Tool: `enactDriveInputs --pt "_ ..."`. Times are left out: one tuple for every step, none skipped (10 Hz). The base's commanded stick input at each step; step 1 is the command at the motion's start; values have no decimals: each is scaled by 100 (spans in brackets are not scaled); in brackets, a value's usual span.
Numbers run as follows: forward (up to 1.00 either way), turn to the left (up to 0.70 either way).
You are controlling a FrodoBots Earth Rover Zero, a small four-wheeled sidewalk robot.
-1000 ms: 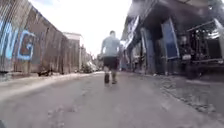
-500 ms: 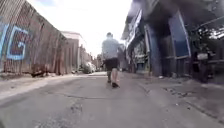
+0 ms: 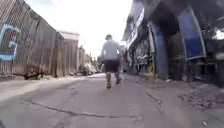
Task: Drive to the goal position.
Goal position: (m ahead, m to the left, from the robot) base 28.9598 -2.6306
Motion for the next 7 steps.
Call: enactDriveInputs --pt "100 0" --pt "100 0" --pt "100 0" --pt "100 0" --pt "100 0" --pt "100 0" --pt "100 0"
